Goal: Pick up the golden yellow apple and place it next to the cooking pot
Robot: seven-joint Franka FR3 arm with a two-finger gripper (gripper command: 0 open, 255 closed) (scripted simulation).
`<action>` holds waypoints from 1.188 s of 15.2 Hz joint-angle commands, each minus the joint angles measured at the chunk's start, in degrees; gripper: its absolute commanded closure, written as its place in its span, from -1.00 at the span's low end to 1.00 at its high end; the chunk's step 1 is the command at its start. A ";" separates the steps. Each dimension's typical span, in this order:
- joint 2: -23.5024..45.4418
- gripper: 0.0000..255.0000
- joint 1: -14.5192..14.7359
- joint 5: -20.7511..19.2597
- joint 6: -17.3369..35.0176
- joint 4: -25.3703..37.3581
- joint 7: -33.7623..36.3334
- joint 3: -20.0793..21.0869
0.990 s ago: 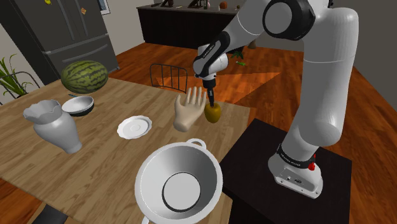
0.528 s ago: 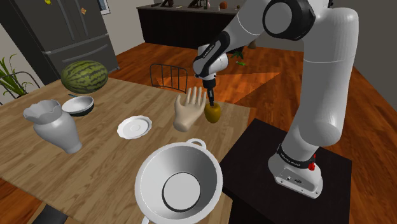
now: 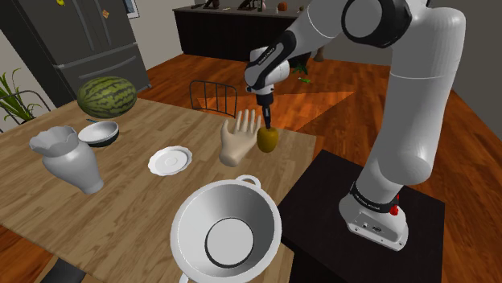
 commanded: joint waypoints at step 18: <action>-8.87 1.00 0.83 -3.81 -13.26 5.01 2.55 -0.85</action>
